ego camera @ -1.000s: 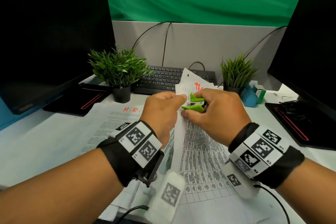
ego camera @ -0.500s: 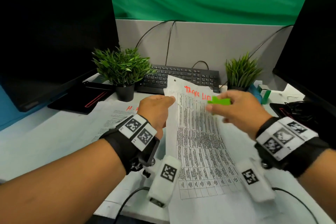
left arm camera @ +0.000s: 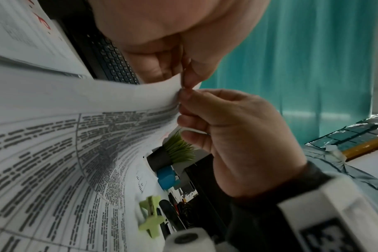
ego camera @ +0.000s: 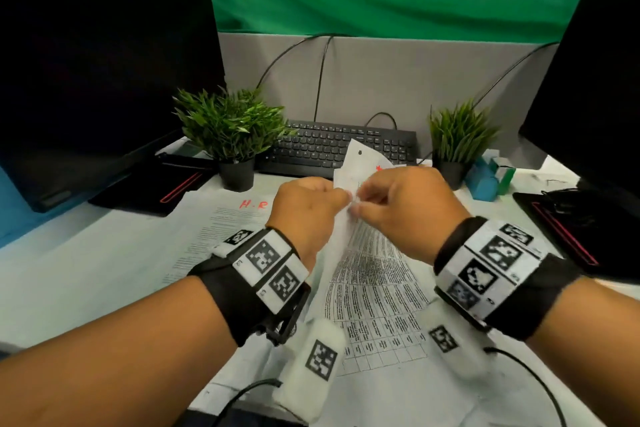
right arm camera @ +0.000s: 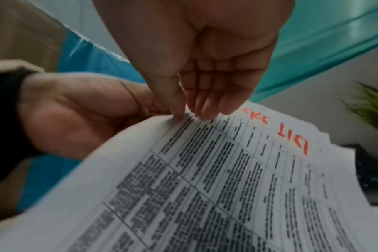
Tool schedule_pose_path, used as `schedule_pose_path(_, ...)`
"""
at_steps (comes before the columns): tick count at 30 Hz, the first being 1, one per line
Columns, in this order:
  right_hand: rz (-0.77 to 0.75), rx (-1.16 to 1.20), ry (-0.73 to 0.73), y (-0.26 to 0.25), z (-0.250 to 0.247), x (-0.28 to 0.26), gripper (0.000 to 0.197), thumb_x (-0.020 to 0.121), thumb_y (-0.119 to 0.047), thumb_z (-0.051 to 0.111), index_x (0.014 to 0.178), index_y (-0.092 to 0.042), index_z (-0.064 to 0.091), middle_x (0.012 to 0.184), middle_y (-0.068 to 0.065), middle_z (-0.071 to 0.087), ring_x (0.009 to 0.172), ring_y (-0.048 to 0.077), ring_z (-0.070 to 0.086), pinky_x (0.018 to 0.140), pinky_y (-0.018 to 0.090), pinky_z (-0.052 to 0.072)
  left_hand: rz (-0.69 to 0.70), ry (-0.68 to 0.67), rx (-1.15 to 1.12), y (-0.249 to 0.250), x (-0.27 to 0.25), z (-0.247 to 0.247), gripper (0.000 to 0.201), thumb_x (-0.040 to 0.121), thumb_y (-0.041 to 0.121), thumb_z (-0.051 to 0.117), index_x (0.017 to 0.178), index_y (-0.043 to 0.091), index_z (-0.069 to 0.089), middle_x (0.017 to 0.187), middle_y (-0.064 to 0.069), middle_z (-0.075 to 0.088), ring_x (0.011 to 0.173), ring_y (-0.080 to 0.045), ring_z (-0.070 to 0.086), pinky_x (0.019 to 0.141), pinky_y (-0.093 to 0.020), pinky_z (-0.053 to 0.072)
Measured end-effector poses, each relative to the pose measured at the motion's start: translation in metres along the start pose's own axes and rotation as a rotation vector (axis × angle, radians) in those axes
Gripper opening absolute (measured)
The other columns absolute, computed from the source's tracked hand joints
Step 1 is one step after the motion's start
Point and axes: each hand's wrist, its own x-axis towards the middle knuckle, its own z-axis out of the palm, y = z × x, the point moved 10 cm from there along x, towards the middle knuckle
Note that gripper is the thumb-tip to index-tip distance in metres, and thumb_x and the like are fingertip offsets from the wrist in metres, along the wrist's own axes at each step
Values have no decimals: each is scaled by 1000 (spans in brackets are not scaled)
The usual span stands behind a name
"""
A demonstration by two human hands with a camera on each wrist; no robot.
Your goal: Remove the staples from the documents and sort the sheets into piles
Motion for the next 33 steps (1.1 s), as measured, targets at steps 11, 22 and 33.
schedule_pose_path(11, -33, -55, 38, 1, 13, 3, 13, 79, -32, 64, 75, -21, 69, 76, -4, 67, 75, 19, 61, 69, 33, 52, 77, 15, 51, 10, -9, 3, 30, 84, 9, 71, 60, 1, 55, 61, -13, 42, 60, -23, 36, 56, -37, 31)
schedule_pose_path(22, 288, 796, -99, 49, 15, 0, 20, 86, 6, 67, 68, -4, 65, 78, 26, 73, 63, 22, 71, 72, 44, 61, 338, -7, 436, 39, 0, 4, 61, 87, 7, 67, 133, 42, 46, 62, 4, 52, 49, -9, 44, 49, -21, 41)
schedule_pose_path(33, 234, 751, -214, 42, 28, 6, 5, 84, 5, 73, 80, 3, 71, 66, 12, 67, 59, 17, 68, 66, 34, 62, 432, -170, 573, 42, -5, 19, 13, 87, 17, 77, 79, 26, 74, 46, 28, 53, 42, 3, 44, 46, -9, 30)
